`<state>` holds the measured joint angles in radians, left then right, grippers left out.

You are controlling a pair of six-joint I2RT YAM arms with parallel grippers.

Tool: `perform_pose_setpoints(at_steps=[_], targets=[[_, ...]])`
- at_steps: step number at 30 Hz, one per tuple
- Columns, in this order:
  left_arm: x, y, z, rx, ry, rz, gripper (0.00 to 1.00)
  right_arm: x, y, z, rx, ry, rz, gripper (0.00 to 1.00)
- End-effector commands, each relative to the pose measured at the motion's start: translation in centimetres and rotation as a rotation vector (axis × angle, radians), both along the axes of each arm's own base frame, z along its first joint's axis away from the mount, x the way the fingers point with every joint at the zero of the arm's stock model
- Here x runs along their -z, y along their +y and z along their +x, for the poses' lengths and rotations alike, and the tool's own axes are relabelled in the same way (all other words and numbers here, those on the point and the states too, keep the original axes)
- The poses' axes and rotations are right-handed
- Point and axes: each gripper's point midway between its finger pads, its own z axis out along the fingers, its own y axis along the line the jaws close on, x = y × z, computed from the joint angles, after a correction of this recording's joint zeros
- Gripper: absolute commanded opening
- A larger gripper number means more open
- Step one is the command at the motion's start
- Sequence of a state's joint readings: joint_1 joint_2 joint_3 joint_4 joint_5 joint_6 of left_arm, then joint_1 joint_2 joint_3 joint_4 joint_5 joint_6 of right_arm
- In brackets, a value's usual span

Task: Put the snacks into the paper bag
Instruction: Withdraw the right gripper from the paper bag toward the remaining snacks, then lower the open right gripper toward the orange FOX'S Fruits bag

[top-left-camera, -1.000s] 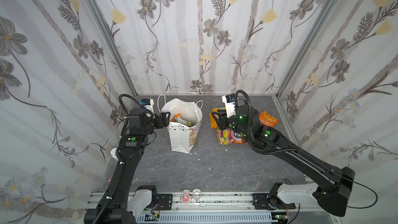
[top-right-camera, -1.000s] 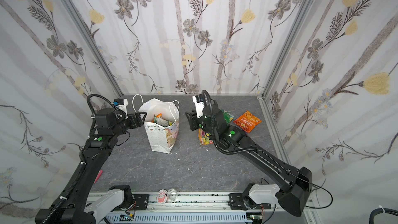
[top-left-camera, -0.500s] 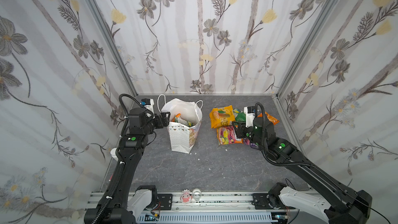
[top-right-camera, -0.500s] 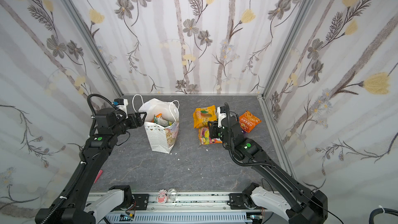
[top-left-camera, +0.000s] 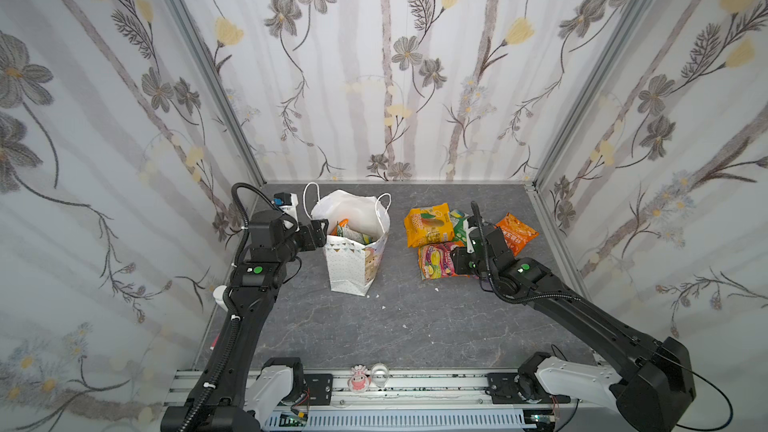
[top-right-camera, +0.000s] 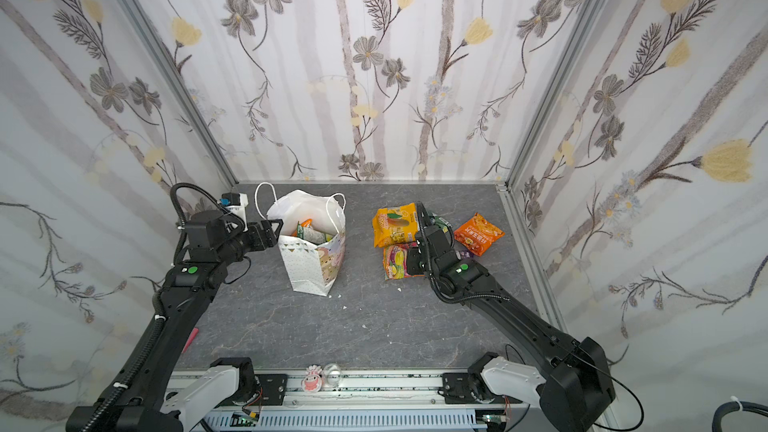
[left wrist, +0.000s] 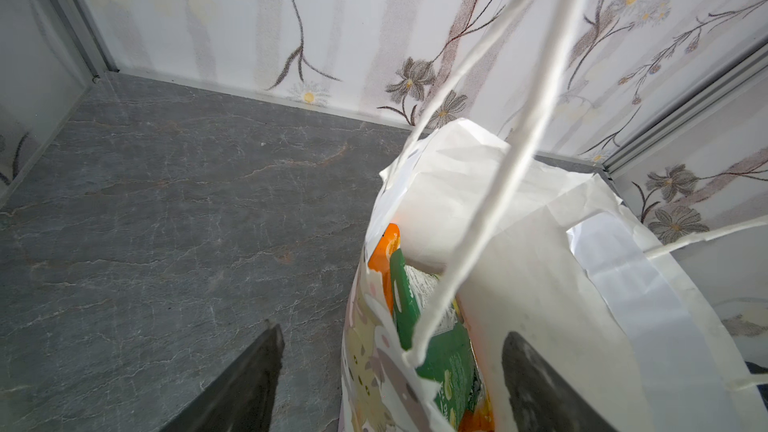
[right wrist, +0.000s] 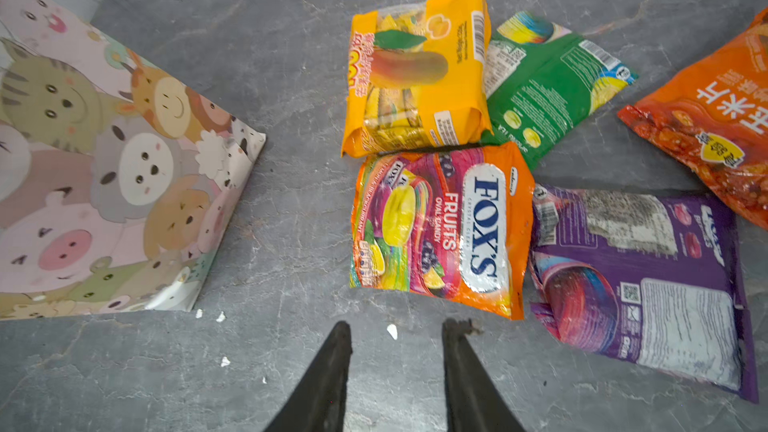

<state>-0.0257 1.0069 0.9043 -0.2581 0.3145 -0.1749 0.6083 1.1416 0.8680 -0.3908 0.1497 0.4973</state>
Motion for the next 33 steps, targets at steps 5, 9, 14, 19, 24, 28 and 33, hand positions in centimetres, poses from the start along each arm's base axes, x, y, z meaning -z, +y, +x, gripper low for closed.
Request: perform_pose_setpoints(at_steps=[5, 9, 14, 19, 24, 28, 33], targets=[[0.0, 0.3, 0.0, -0.009, -0.014, 0.023, 0.83, 0.8, -2.3, -1.3, 0.151, -0.05, 0.185, 0.46], [0.2, 0.4, 0.0, -0.014, -0.013, 0.023, 0.83, 1.5, -3.3, -1.9, 0.22, -0.089, 0.353, 0.51], [0.4, 0.4, 0.1, -0.015, -0.004, 0.03, 0.83, 3.8, -3.4, -2.1, 0.23, -0.052, 0.545, 0.54], [0.3, 0.3, 0.1, -0.012, -0.006, 0.024, 0.83, 5.9, -3.5, -2.7, 0.241, -0.009, 0.653, 0.54], [0.5, 0.4, 0.1, -0.015, -0.003, 0.025, 0.83, 7.2, -4.6, -3.0, 0.299, -0.031, 0.688, 0.56], [0.5, 0.4, 0.2, -0.012, 0.003, 0.026, 0.83, 7.5, -4.5, -2.7, 0.297, -0.034, 0.708, 0.58], [0.4, 0.5, 0.1, -0.017, -0.004, 0.03, 0.83, 7.4, -3.7, -2.1, 0.261, -0.028, 0.731, 0.59]])
